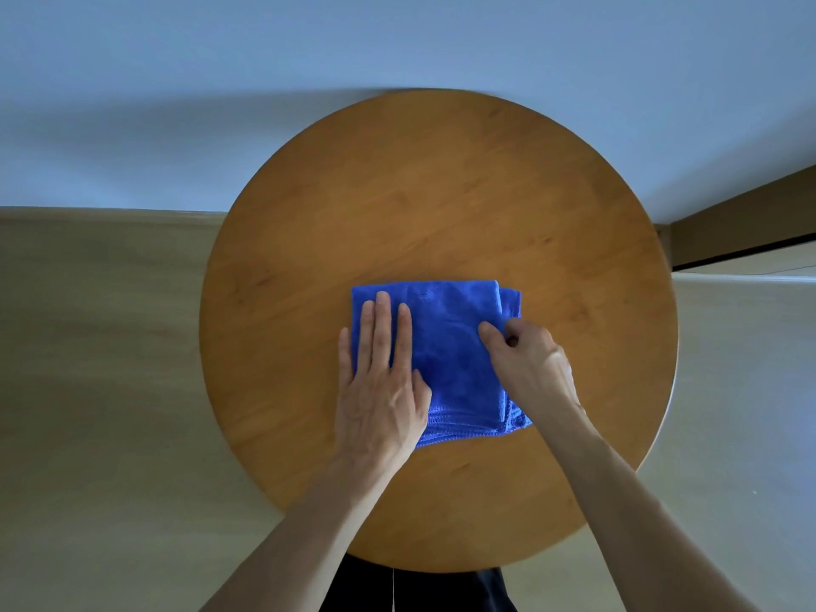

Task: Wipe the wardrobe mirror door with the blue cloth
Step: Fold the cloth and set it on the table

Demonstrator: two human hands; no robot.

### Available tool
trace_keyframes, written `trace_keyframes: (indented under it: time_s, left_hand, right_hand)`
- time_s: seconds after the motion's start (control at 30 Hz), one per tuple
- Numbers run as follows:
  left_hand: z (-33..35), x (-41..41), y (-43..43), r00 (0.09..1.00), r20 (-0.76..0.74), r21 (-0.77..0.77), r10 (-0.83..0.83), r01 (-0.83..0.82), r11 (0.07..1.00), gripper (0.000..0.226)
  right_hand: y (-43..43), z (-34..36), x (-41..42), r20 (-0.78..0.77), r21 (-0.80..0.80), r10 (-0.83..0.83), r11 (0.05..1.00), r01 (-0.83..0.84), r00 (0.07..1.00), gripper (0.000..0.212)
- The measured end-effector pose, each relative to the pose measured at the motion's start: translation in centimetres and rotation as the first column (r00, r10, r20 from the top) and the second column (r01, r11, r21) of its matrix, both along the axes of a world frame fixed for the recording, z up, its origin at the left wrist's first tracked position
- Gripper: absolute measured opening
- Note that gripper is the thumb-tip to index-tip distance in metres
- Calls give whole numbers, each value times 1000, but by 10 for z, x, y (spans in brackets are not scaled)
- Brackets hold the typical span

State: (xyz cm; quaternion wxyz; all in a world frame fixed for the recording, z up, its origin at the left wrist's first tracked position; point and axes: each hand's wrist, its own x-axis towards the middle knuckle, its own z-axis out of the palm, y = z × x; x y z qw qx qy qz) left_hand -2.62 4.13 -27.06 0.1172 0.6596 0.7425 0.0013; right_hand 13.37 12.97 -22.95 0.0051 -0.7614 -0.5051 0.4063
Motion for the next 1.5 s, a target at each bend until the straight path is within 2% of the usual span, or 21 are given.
trace_keyframes:
  time_s: [0.17,0.27,0.33,0.6,0.77,0.9,1.0,1.07,1.2,1.37,1.5]
  left_hand:
    - [-5,-4,1,997,44,-15,-59,59,998,65]
    - [-8,-12,0,994,40,-28,-97,98,995,78]
    - [-10,-14,0,993,34,-24,-114,115,993,83]
    - [-9,-16,1,988,-3,-63,-153,152,986,105]
    - [-7,-18,3,988,-8,-71,-154,153,986,110]
    - [-1,-9,-6,994,-35,-9,-99,99,995,98]
    - [-2,4,-24,995,29,25,-95,94,995,83]
    - [-5,7,-33,995,47,4,-86,86,996,84]
    - [-10,-5,-34,989,37,-11,-141,142,990,98]
    - [-14,-21,-23,971,24,-12,-238,239,971,109]
    - [-12,-30,-1,966,25,-5,-259,259,966,108]
  right_hand:
    - [-2,-5,8,88,85,17,996,-25,996,56]
    - [-6,-5,9,124,135,36,989,-53,992,54]
    - [-10,-3,9,93,139,51,988,-64,994,50]
    - [-31,-5,20,-124,-10,49,999,-51,991,32]
    - [-26,-7,24,-181,3,12,1000,-11,983,28]
    - [-45,-2,24,-69,155,66,986,-54,995,28]
    - [-58,0,23,158,379,237,882,-281,958,48]
    - [-65,-4,19,207,435,326,814,-385,922,57]
    - [-75,-19,16,285,290,467,791,-539,837,74]
    - [-73,-28,21,394,267,509,733,-626,765,75]
    - [-58,-34,13,416,269,487,741,-616,768,72]
